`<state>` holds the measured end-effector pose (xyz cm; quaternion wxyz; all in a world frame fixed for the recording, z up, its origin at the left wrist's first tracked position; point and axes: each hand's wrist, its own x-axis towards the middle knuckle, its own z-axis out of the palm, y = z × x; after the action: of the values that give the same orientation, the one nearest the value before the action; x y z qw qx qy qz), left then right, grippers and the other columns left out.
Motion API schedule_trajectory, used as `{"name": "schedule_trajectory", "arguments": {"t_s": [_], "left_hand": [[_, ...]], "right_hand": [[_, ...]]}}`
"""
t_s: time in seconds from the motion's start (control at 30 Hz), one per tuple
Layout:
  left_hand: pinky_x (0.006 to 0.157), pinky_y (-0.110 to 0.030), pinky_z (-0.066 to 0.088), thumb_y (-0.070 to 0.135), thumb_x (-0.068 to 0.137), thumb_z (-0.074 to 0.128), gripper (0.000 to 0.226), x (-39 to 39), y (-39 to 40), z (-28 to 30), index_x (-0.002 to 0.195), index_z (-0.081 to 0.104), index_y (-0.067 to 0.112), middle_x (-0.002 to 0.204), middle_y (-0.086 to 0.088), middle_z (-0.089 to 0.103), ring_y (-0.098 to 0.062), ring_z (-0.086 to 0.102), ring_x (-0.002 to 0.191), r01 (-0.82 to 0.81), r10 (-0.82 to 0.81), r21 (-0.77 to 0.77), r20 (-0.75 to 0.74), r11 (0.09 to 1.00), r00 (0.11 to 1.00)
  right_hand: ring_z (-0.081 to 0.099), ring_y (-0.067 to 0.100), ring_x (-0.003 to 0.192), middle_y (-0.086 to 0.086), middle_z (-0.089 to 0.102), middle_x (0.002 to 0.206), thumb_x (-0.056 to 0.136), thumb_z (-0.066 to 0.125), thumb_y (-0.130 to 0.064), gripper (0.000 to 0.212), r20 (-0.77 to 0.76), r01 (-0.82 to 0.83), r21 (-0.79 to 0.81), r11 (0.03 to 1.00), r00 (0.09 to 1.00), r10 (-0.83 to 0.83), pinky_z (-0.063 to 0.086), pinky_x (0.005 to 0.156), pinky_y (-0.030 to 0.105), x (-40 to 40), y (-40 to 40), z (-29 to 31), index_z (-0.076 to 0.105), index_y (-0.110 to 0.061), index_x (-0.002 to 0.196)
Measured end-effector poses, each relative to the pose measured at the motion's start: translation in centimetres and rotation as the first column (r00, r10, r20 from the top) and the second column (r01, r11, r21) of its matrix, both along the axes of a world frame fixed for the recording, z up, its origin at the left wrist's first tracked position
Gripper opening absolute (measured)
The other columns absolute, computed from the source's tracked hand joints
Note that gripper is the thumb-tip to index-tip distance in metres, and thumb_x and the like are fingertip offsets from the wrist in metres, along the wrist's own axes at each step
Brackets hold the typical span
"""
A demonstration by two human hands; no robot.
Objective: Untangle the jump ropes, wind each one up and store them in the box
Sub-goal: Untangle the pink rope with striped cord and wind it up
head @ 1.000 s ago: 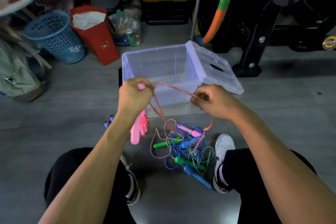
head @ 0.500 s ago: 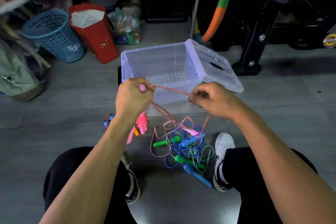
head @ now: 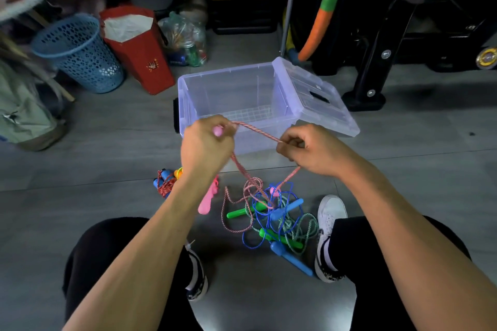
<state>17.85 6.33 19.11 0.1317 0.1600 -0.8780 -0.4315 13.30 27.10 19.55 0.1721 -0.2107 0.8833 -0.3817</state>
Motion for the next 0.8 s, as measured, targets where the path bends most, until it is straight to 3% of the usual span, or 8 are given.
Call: {"name": "schedule_trajectory", "arguments": {"t_s": [0.1, 0.2, 0.27, 0.33, 0.43, 0.63, 0.73, 0.8], "left_hand": [[0.069, -0.038, 0.055, 0.028, 0.085, 0.061, 0.014, -0.3, -1.0, -0.6, 0.081, 0.071, 0.019, 0.070, -0.005, 0.066, -0.036, 0.063, 0.077, -0.061, 0.092, -0.172, 0.181, 0.983, 0.979], [0.085, -0.034, 0.051, 0.032, 0.087, 0.062, 0.032, 0.6, 0.1, -1.1, 0.118, 0.066, 0.028, 0.108, -0.006, 0.070, -0.030, 0.062, 0.104, 0.211, -0.093, -0.308, 0.356, 0.928, 0.930], [0.091, -0.029, 0.047, 0.035, 0.086, 0.067, 0.047, 1.0, 1.4, -1.0, 0.132, 0.057, 0.030, 0.119, -0.002, 0.067, -0.023, 0.060, 0.111, 0.394, -0.331, -0.240, 0.265, 0.887, 0.906], [0.086, -0.032, 0.051, 0.037, 0.087, 0.066, 0.028, 1.0, 2.3, -0.7, 0.114, 0.067, 0.031, 0.103, 0.002, 0.072, -0.021, 0.063, 0.096, 0.470, -0.443, -0.190, 0.168, 0.862, 0.880], [0.065, -0.035, 0.051, 0.036, 0.087, 0.064, 0.016, 0.9, 2.0, -0.2, 0.080, 0.071, 0.023, 0.069, 0.003, 0.067, -0.022, 0.058, 0.068, 0.345, -0.343, -0.089, 0.045, 0.934, 0.938], [0.062, -0.031, 0.049, 0.019, 0.088, 0.067, 0.018, 0.5, -0.5, 0.8, 0.071, 0.073, 0.015, 0.067, 0.000, 0.069, -0.015, 0.051, 0.052, -0.071, 0.082, 0.307, -0.025, 0.949, 0.996], [0.072, -0.033, 0.056, 0.024, 0.084, 0.067, 0.009, 0.3, -1.4, -1.1, 0.083, 0.073, 0.018, 0.084, -0.007, 0.073, -0.028, 0.064, 0.070, -0.034, 0.018, 0.071, 0.204, 0.997, 0.979], [0.089, -0.025, 0.047, 0.027, 0.083, 0.070, 0.037, 0.7, -0.7, -1.4, 0.119, 0.066, 0.023, 0.114, -0.004, 0.069, -0.026, 0.063, 0.106, 0.183, -0.136, -0.114, 0.333, 0.976, 0.933]], "right_hand": [[0.056, 0.016, 0.060, 0.000, 0.064, 0.066, 0.093, 0.061, -0.024, 0.015, -0.013, 0.000, 0.095, 0.996, 1.000, 0.002, 0.049, 0.064, 0.035, -0.1, 0.9, -0.1, 0.067, -0.017, 0.081], [0.056, 0.020, 0.059, 0.001, 0.063, 0.065, 0.094, 0.059, -0.024, 0.018, -0.032, -0.020, 0.073, 0.997, 0.999, 0.022, 0.048, 0.063, 0.035, 0.1, 0.9, -0.1, 0.068, -0.013, 0.083], [0.048, 0.014, 0.054, -0.002, 0.058, 0.060, 0.095, 0.058, -0.024, 0.021, -0.025, -0.060, 0.028, 0.998, 0.998, 0.061, 0.043, 0.058, 0.032, 0.6, 0.4, 0.0, 0.067, -0.014, 0.079], [0.048, 0.012, 0.053, -0.003, 0.057, 0.059, 0.096, 0.058, -0.024, 0.020, -0.034, -0.084, -0.012, 0.996, 0.996, 0.084, 0.041, 0.056, 0.031, 1.0, -0.5, 0.1, 0.068, -0.015, 0.080], [0.057, 0.018, 0.058, -0.001, 0.063, 0.063, 0.095, 0.060, -0.024, 0.019, -0.053, -0.044, -0.094, 0.995, 0.998, 0.039, 0.048, 0.060, 0.033, 1.0, -1.2, 0.0, 0.067, -0.012, 0.083], [0.067, 0.021, 0.064, 0.004, 0.068, 0.068, 0.094, 0.052, -0.017, 0.024, 0.076, -0.052, 0.150, 0.987, 0.996, 0.041, 0.057, 0.073, 0.043, 0.1, 0.4, -2.0, 0.063, -0.016, 0.073], [0.065, 0.012, 0.059, -0.001, 0.068, 0.064, 0.097, 0.053, -0.022, 0.029, 0.027, -0.014, 0.136, 0.991, 1.000, 0.011, 0.054, 0.065, 0.031, 0.4, 0.3, -1.5, 0.059, -0.023, 0.069], [0.063, 0.012, 0.057, -0.004, 0.066, 0.059, 0.098, 0.053, -0.024, 0.027, -0.026, -0.038, 0.095, 0.995, 0.999, 0.041, 0.050, 0.062, 0.029, 1.0, -0.4, -0.8, 0.061, -0.021, 0.072]]}}
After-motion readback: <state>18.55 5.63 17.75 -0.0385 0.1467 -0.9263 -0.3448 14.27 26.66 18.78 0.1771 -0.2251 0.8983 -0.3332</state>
